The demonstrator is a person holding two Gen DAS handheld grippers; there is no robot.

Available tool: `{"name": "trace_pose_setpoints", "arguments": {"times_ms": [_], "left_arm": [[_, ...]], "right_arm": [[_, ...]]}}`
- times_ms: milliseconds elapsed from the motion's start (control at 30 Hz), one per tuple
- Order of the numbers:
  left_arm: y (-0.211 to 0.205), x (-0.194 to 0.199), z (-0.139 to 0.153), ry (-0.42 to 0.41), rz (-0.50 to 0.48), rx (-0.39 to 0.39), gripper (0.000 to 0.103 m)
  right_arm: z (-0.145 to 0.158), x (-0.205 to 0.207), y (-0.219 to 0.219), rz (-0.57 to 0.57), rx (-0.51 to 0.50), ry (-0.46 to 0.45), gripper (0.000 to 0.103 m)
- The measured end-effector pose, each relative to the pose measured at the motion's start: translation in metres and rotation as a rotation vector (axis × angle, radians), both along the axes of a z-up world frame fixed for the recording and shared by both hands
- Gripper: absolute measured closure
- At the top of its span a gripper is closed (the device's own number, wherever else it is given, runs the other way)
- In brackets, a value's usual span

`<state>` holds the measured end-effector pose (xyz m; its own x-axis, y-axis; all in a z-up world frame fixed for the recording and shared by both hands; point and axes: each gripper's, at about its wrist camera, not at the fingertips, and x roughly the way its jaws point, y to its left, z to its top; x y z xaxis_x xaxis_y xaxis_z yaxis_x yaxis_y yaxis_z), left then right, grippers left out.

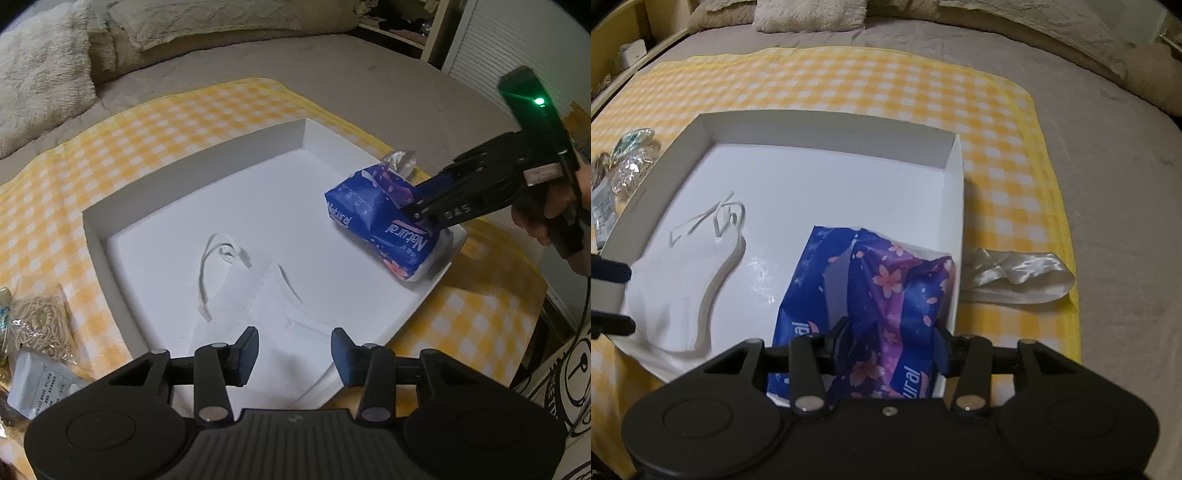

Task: Organize soft objects
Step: 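Release the tissue pack from the right gripper while the left gripper releases the mask into the tray, then move both tools back over the remaining items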

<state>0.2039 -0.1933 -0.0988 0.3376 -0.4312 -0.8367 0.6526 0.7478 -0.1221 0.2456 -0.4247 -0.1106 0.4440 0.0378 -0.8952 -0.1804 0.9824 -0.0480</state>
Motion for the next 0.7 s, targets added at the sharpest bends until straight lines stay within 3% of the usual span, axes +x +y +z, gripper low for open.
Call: {"name": "trace_pose_setpoints", "arguments": {"times_ms": [133,433,700], "left_arm": [[0.004,-0.001,0.007,-0.015,0.012,-0.021,0.05],[0.014,-0.011,0.028,-0.053,0.073,-0.074,0.039],[0.025,-0.026,0.055,-0.088,0.157,-0.156,0.039]], "right_arm": [[0.016,-0.006,-0.008,-0.034,0.066,-0.05,0.037],[0.06,-0.034,-0.019,-0.117,0.206,-0.178,0.03],[0.09,-0.08,-0.014,-0.133,0.263,-0.295,0.024]]}}
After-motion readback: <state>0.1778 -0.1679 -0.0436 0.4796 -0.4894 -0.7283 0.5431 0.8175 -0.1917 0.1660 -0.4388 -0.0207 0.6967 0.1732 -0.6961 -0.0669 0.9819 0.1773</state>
